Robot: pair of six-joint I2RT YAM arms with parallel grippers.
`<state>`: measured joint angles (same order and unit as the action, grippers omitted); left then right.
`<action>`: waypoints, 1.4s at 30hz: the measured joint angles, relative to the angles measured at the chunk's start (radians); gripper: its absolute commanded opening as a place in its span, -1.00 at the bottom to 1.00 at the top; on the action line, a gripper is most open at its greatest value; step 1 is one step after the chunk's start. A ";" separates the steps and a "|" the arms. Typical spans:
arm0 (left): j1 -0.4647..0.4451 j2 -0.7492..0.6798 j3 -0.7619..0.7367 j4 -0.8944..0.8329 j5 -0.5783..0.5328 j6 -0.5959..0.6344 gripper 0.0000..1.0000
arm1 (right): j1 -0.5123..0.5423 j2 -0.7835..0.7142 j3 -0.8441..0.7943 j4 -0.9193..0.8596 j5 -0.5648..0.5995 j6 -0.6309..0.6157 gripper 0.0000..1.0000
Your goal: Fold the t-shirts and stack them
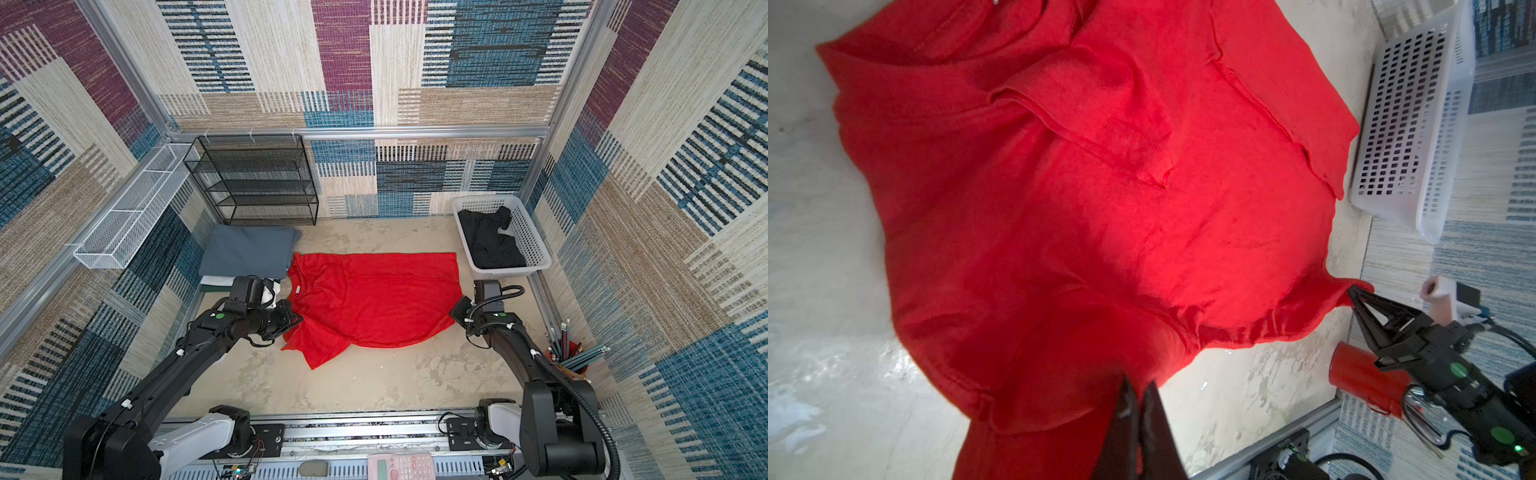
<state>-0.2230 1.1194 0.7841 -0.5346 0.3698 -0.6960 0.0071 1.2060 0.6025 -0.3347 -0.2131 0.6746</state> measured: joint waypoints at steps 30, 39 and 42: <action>0.121 0.124 0.059 0.076 0.062 0.067 -1.00 | -0.001 0.110 0.093 -0.037 0.085 -0.079 -1.00; 0.131 0.187 0.076 0.124 0.079 0.070 -1.00 | -0.003 0.166 0.130 -0.035 0.093 -0.098 -1.00; 0.136 0.208 0.085 0.138 0.081 0.072 -1.00 | -0.010 0.182 0.134 -0.033 0.095 -0.104 -1.00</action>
<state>-0.0872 1.3277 0.8688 -0.3965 0.4507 -0.6243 -0.0025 1.3884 0.7361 -0.3679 -0.1184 0.5705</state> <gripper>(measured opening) 0.054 0.064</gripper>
